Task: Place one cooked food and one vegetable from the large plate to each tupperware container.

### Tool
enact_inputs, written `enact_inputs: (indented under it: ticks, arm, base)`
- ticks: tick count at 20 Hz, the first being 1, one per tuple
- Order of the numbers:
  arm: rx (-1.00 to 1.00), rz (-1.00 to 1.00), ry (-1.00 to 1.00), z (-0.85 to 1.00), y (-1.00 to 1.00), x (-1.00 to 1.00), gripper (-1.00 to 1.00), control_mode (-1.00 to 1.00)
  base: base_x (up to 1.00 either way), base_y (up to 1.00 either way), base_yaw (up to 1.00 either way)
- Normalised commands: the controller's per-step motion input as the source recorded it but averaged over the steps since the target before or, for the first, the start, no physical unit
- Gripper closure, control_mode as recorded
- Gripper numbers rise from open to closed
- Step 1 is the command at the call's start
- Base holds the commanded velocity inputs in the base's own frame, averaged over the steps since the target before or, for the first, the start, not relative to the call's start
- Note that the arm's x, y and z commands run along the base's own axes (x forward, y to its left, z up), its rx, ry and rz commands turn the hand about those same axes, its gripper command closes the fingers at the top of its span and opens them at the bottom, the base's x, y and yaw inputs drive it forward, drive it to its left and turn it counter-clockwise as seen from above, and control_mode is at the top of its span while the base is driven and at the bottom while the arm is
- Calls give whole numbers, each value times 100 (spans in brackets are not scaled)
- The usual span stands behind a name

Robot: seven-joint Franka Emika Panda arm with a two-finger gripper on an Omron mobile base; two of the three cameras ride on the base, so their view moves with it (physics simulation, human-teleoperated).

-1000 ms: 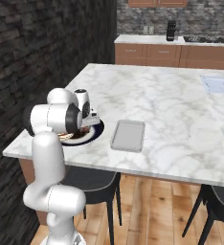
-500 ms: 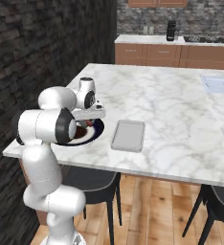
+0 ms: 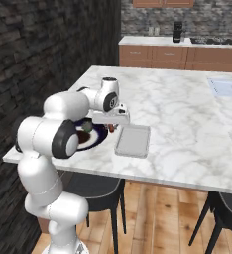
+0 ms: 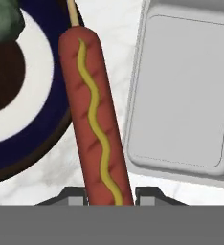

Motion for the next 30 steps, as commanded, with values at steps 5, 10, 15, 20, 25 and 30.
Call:
enact_inputs:
  ticks: [5,10,15,20,25,30]
  arm:
    - [3,-21,0,-24,-94,3,100,-100]
    - [2,-22,1,-25,-68,27,100,-100]
    - [0,-11,0,-30,-22,10,100,-100]
    - [0,-5,0,-36,-1,10,100,-100]
    - [0,0,0,-34,-17,25,100,-100]
    - [0,8,0,-20,-8,6,100,-100]
  base:
    - [0,0,0]
    - [0,0,0]
    - [0,0,0]
    - [0,0,0]
    - [0,0,0]
    - [0,0,0]
